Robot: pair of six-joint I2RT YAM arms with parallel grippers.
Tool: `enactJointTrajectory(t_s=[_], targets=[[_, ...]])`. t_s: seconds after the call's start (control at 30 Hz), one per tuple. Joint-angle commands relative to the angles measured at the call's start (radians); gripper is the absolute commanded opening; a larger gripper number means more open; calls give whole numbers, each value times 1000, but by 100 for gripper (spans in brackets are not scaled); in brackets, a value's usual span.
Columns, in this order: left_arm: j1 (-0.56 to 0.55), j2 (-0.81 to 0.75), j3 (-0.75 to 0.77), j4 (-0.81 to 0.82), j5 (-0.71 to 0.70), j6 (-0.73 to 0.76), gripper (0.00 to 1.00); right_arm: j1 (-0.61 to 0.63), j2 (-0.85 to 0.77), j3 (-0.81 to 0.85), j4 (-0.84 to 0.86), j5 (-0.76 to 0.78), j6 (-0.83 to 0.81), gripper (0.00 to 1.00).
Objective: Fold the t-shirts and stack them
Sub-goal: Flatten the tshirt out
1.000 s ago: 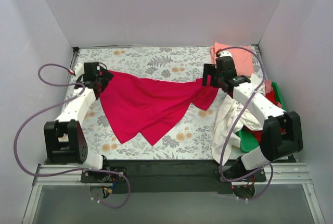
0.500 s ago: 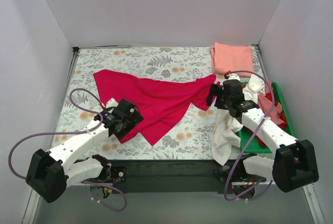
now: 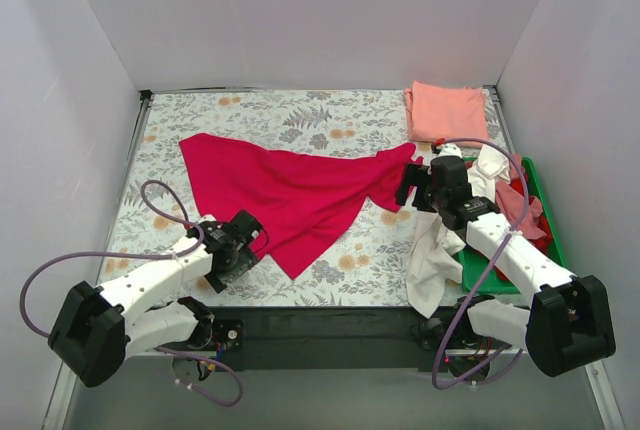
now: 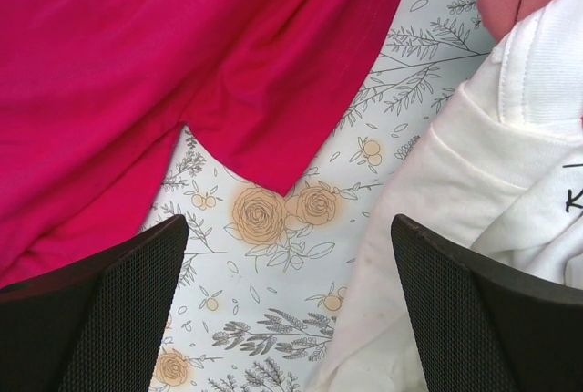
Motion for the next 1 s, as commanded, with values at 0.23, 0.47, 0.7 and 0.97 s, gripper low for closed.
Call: enactJointTrajectory(t_s=[0.23,0.47,0.7,0.97], targets=[[15,130,-18,84,-129,-247,53,1,-41,-22,30,-15,-11,98],[71,121,-84,237,-77,-147,44,0,-38,-24,32,-15,-11,98],[158,143,-120,319,-37,-68,30,0,-40,-31,30,-12,-11,98],[249,146,-129,380,1,21,26,0,-38,-31,30,-8,-12,98]])
